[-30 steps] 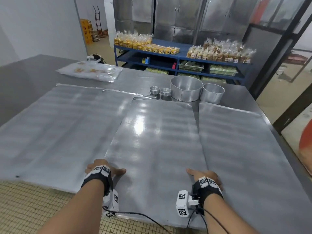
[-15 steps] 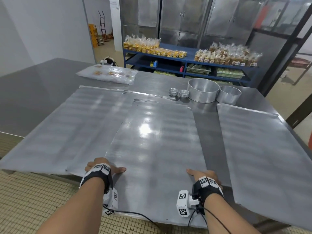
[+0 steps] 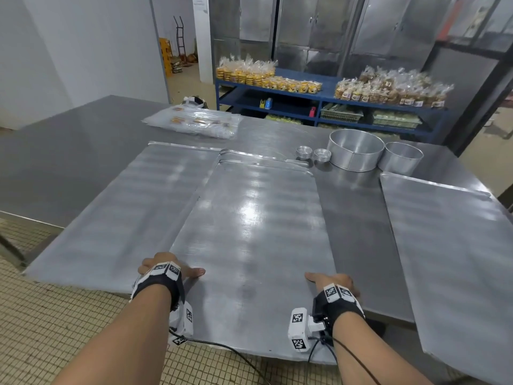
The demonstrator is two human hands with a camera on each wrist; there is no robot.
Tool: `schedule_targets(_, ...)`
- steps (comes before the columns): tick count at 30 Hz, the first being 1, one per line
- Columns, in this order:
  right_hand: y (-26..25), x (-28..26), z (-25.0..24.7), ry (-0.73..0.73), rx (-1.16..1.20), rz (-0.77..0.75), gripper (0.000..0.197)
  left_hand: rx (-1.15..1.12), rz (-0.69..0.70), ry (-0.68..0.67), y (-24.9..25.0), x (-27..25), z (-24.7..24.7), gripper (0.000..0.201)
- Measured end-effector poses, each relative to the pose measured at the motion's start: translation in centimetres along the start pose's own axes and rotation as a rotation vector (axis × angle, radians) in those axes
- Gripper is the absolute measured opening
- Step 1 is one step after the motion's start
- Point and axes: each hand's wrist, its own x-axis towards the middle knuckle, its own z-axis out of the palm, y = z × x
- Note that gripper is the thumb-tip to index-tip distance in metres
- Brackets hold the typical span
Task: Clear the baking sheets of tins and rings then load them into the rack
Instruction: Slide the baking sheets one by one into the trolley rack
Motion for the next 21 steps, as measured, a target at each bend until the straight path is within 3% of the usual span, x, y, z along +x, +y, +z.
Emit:
schedule_targets(7, -3.1, 1.0, 1.9, -0.001, 0.002, 0.023, 0.093, -0.02, -0.029, 0.022, 2.1, 1.1, -1.8, 0.123)
schedule_targets(18, -5.7, 1.2, 5.4, -0.001, -0.037, 0.056, 0.103, 0.042, 0.027, 0.038, 3.2, 10.3, 0.6, 0.129)
schedule_targets(21, -5.9, 0.9, 6.1, 0.008, -0.079, 0.061, 0.092, 0.027, 0.058, 0.064, 2.7, 8.0, -0.9, 0.12)
